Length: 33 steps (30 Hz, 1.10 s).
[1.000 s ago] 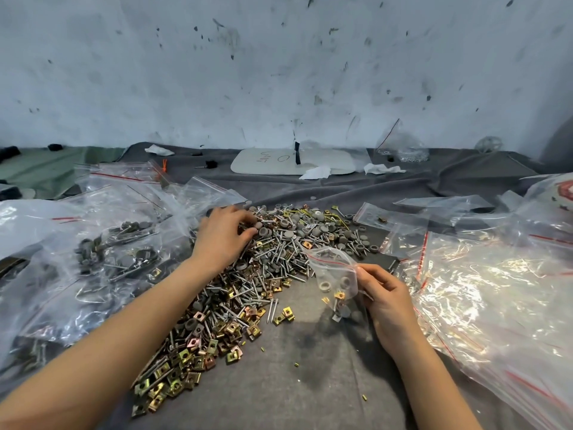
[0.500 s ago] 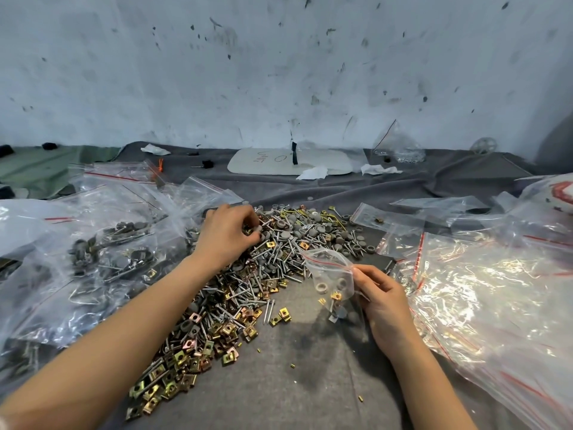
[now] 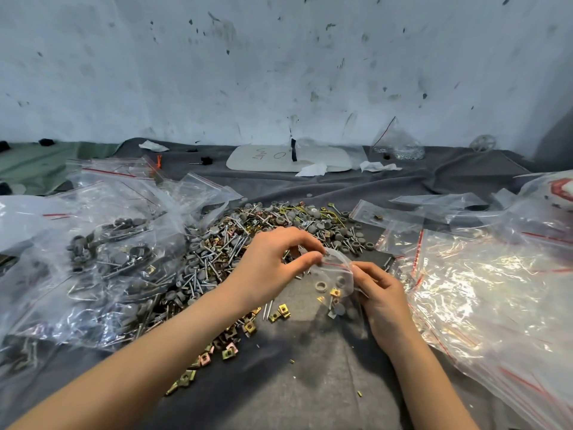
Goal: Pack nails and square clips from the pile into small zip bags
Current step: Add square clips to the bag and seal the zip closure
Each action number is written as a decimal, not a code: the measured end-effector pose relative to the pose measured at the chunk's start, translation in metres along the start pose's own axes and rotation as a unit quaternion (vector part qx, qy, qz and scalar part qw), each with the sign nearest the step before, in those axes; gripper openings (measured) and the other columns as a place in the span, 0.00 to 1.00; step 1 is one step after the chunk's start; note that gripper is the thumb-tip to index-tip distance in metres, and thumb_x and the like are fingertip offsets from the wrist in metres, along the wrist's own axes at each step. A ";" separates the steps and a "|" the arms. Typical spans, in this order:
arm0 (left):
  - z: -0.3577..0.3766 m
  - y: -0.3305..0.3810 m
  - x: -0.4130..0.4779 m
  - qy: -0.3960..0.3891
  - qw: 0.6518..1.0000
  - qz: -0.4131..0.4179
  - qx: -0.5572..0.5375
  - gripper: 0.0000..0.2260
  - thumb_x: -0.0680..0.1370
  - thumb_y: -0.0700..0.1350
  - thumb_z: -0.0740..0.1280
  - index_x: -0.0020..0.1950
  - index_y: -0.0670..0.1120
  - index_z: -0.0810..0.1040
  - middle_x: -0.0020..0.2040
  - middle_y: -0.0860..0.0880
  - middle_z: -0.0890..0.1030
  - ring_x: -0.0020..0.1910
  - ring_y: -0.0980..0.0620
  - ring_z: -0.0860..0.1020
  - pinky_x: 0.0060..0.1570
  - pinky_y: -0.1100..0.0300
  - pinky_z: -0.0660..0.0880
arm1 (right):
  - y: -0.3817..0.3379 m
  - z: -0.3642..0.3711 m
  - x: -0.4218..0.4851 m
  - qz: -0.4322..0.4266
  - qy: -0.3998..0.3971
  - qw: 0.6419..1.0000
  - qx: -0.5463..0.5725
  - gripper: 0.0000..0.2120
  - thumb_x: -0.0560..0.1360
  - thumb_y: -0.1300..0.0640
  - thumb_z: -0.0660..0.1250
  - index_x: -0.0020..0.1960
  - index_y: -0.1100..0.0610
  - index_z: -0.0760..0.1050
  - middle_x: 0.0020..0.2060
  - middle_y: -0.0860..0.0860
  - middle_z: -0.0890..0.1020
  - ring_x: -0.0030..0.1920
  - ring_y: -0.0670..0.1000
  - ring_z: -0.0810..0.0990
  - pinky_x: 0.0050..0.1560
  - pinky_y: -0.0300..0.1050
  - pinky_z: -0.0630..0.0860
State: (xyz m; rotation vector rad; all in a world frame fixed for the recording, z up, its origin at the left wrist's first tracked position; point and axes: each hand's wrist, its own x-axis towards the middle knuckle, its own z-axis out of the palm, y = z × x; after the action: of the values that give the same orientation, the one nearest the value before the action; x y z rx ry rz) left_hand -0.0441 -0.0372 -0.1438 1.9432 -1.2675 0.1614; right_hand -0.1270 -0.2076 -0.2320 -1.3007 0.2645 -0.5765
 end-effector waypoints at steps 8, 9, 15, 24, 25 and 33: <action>-0.020 -0.042 0.011 0.120 0.983 -0.084 0.111 0.07 0.78 0.42 0.67 0.53 0.51 0.80 0.48 0.58 0.81 0.48 0.61 0.77 0.53 0.64 0.74 | -0.002 0.000 -0.001 -0.001 0.001 1.000 0.003 0.05 0.70 0.58 0.69 0.40 0.53 0.84 0.35 0.50 0.84 0.35 0.45 0.81 0.36 0.34 0.76; -0.025 -0.054 0.013 0.107 0.973 -0.118 0.170 0.07 0.78 0.44 0.67 0.55 0.50 0.80 0.52 0.55 0.81 0.53 0.56 0.77 0.59 0.55 0.73 | -0.003 0.000 -0.002 -0.001 0.002 1.000 0.001 0.05 0.70 0.58 0.69 0.40 0.53 0.84 0.35 0.50 0.84 0.35 0.45 0.81 0.36 0.34 0.76; -0.024 -0.087 0.016 -0.011 0.934 -0.155 0.322 0.11 0.77 0.51 0.67 0.59 0.54 0.79 0.59 0.51 0.76 0.62 0.47 0.69 0.63 0.47 0.65 | -0.005 0.001 -0.002 0.002 0.004 1.000 0.006 0.07 0.73 0.62 0.68 0.41 0.55 0.84 0.35 0.51 0.84 0.35 0.46 0.82 0.35 0.34 0.76; -0.018 -0.048 0.003 0.071 0.994 -0.066 0.053 0.06 0.72 0.52 0.71 0.47 0.54 0.82 0.49 0.56 0.78 0.49 0.61 0.74 0.53 0.63 0.71 | -0.004 0.000 0.000 0.006 0.001 1.000 0.005 0.05 0.71 0.58 0.69 0.41 0.53 0.84 0.36 0.50 0.84 0.37 0.46 0.82 0.37 0.35 0.76; -0.016 -0.037 0.000 0.047 0.998 -0.044 0.006 0.07 0.71 0.55 0.70 0.46 0.55 0.81 0.49 0.57 0.78 0.49 0.61 0.75 0.51 0.68 0.71 | -0.003 0.000 0.000 0.005 -0.001 1.000 0.002 0.05 0.71 0.58 0.69 0.41 0.52 0.84 0.36 0.50 0.85 0.37 0.45 0.82 0.37 0.34 0.76; 0.005 -0.016 0.006 -0.049 0.997 -0.060 -0.025 0.07 0.76 0.48 0.69 0.48 0.47 0.84 0.59 0.54 0.76 0.59 0.61 0.73 0.63 0.60 0.67 | 0.000 -0.001 0.001 -0.009 -0.006 1.000 -0.012 0.07 0.68 0.53 0.70 0.43 0.53 0.84 0.38 0.51 0.85 0.38 0.45 0.82 0.38 0.34 0.76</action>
State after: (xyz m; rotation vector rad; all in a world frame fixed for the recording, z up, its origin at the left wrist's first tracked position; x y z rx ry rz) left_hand -0.0297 -0.0418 -0.1530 1.9985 -1.2004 -0.0259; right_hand -0.1269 -0.2087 -0.2326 -1.3294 0.2509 -0.5831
